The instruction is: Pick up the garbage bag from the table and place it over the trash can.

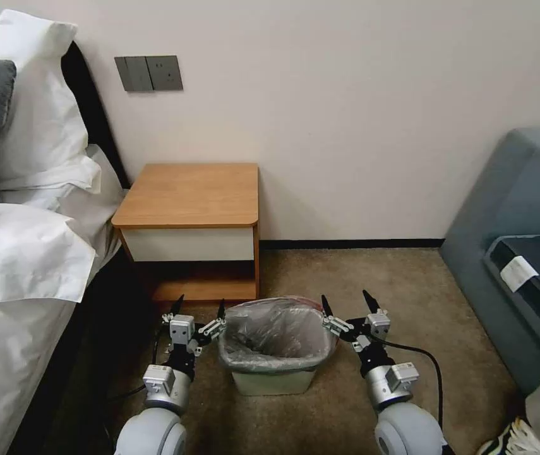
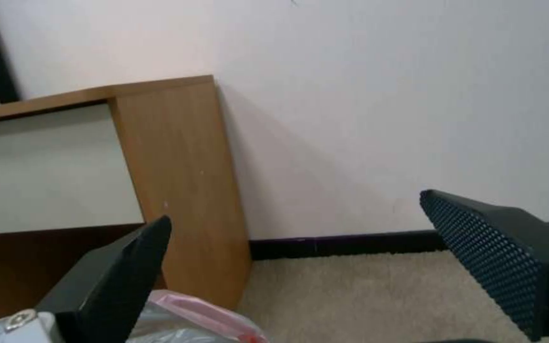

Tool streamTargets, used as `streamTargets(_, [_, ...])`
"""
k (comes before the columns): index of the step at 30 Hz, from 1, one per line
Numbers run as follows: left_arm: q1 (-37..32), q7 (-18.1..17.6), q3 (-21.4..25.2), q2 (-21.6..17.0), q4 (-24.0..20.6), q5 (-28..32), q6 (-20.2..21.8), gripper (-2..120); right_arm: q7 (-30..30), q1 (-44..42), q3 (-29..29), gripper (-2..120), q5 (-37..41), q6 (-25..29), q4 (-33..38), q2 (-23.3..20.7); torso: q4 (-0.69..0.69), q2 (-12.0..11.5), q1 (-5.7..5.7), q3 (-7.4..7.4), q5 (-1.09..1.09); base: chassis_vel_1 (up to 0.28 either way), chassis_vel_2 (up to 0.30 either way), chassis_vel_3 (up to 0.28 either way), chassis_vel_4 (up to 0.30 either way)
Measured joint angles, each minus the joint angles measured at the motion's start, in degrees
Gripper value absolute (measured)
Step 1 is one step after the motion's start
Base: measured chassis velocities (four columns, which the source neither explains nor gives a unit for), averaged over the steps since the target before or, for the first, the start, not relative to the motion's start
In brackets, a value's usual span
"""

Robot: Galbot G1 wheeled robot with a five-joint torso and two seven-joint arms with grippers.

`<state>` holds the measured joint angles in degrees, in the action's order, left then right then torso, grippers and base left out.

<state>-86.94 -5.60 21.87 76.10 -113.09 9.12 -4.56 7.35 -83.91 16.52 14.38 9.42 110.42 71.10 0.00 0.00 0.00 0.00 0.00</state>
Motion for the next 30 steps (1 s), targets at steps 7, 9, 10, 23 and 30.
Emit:
streamTargets(7, [0.00, -0.10, -0.01, 0.01, -0.02, 0.18, 0.30, 95, -0.03, 0.10, -0.05, 100, 0.26, -0.13, 0.07, -0.08, 0.00, 0.00, 0.00, 0.00, 0.00, 0.000, 0.000, 0.000, 0.000])
streamTargets(9, [0.00, -0.12, -0.02, 0.01, -0.03, 0.21, 0.36, 95, -0.03, 0.12, -0.06, 100, 0.31, -0.16, 0.09, -0.10, 0.00, 0.00, 0.00, 0.00, 0.00, 0.000, 0.000, 0.000, 0.000])
streamTargets(10, [0.00, -0.13, -0.02, 0.01, -0.04, 0.22, 0.37, 95, -0.04, 0.13, -0.07, 100, 0.31, -0.17, 0.09, -0.10, 0.00, 0.00, 0.00, 0.00, 0.00, 0.000, 0.000, 0.000, 0.000])
streamTargets(23, [0.01, -0.19, -0.03, 0.02, -0.09, 0.30, 0.52, 95, -0.06, 0.18, -0.11, 100, 0.43, -0.27, 0.15, -0.15, 0.00, 0.00, 0.00, 0.00, 0.00, 0.000, 0.000, 0.000, 0.000])
streamTargets(30, [0.02, -0.21, -0.03, 0.02, -0.12, 0.34, 0.55, 95, -0.06, 0.22, -0.11, 100, 0.46, -0.31, 0.19, -0.17, 0.00, 0.00, 0.00, 0.00, 0.00, 0.000, 0.000, 0.000, 0.000])
